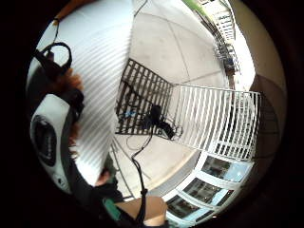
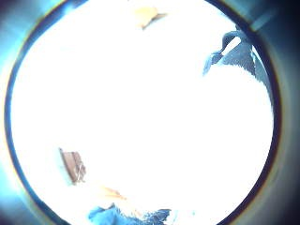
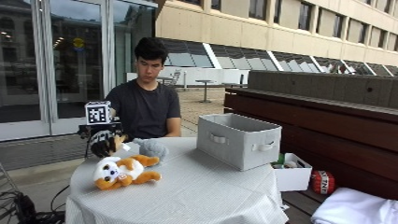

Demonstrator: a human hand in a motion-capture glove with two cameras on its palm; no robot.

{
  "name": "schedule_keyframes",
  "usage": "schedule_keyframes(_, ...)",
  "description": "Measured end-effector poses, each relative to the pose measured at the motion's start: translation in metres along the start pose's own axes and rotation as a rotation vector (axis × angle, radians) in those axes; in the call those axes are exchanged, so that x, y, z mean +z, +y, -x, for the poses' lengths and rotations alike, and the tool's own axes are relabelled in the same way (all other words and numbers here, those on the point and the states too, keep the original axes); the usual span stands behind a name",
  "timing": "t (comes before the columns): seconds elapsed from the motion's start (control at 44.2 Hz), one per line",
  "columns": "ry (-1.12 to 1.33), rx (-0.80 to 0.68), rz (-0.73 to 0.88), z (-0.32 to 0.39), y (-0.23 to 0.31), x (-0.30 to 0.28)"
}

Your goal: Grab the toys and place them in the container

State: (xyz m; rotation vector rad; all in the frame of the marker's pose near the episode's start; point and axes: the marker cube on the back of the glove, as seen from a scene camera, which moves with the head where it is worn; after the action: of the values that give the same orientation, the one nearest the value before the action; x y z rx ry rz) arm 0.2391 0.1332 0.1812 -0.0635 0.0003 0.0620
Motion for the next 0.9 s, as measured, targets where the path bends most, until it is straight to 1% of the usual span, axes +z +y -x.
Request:
schedule_keyframes(0.045,-0.029,-0.068,-0.082,0.0,-0.007,-0.016)
schedule_keyframes(0.068,-0.041,-0.073,-0.1,0.001,-0.007,-0.026)
schedule_keyframes(0.158,-0.058,0.063,-0.052,0.013,-0.004,-0.082)
schedule_keyframes(0.181,-0.054,0.078,-0.052,0.016,-0.006,-0.098)
schedule_keyframes(0.226,-0.048,0.059,-0.048,0.02,-0.009,-0.13)
schedule_keyframes(0.271,-0.05,0.004,-0.005,0.026,-0.008,-0.164)
schedule_keyframes(0.317,-0.05,-0.019,0.02,0.035,-0.01,-0.197)
schedule_keyframes(0.362,-0.046,0.003,-0.044,0.048,-0.022,-0.222)
schedule_keyframes(0.43,-0.04,0.04,-0.228,0.068,-0.043,-0.245)
schedule_keyframes(0.475,-0.039,0.038,-0.281,0.083,-0.048,-0.262)
schedule_keyframes(0.565,-0.034,0.005,-0.316,0.12,-0.053,-0.302)
schedule_keyframes(0.701,-0.019,-0.048,-0.333,0.171,-0.057,-0.344)
schedule_keyframes(0.814,-0.048,-0.089,-0.357,0.238,-0.06,-0.382)
schedule_keyframes(0.904,-0.09,-0.125,-0.373,0.282,-0.059,-0.4)
